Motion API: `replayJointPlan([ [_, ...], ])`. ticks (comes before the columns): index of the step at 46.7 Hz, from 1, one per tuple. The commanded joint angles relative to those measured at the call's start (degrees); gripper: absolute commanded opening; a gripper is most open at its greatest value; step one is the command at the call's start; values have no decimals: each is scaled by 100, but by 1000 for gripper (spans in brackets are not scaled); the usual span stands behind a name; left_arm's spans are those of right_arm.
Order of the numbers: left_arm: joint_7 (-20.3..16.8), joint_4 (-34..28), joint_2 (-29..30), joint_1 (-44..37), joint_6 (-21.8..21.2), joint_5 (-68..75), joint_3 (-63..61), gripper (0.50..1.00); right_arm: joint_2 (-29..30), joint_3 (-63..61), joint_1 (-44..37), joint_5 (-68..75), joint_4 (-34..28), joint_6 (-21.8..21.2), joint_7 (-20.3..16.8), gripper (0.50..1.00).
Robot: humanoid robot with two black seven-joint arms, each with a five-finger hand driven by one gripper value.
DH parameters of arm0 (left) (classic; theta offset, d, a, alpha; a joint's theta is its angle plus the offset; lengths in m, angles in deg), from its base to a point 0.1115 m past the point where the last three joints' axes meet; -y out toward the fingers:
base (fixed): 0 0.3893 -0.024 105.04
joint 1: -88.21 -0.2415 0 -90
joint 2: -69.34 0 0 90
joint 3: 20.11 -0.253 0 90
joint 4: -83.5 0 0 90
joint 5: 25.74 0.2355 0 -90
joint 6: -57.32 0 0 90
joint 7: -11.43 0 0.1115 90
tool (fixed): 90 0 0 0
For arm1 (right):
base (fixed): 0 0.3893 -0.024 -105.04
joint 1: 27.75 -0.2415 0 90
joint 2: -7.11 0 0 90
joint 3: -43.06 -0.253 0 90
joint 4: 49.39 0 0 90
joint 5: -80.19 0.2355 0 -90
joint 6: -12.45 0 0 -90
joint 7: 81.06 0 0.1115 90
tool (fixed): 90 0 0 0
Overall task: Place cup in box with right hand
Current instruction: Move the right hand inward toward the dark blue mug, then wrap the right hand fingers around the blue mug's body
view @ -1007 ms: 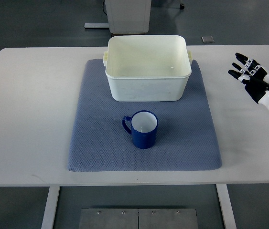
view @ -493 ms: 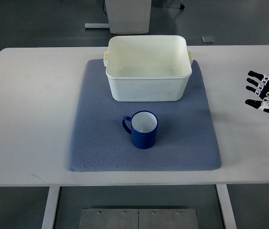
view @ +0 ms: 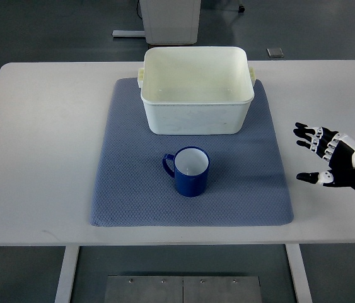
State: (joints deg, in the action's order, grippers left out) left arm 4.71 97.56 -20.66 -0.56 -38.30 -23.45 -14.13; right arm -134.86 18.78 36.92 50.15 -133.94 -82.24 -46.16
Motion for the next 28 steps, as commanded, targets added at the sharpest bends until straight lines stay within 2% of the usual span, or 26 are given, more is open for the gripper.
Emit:
replayJointPlan([
  [1, -5, -1, 0, 0, 0, -1, 0, 1000, 142, 160, -51, -151, -45, 239, -17, 1000],
  [12, 4, -1, 0, 0, 0, 8, 0, 1000, 722, 538, -315, -284, -36, 881, -140, 1000],
  [21, -5, -1, 0, 0, 0, -1, 0, 1000, 1092, 1284, -877, -284, -10, 1707, -255, 1000],
  [28, 4, -1, 0, 0, 0, -1, 0, 1000, 1312, 1733, -1282, -257, 52, 2059, -316, 1000],
])
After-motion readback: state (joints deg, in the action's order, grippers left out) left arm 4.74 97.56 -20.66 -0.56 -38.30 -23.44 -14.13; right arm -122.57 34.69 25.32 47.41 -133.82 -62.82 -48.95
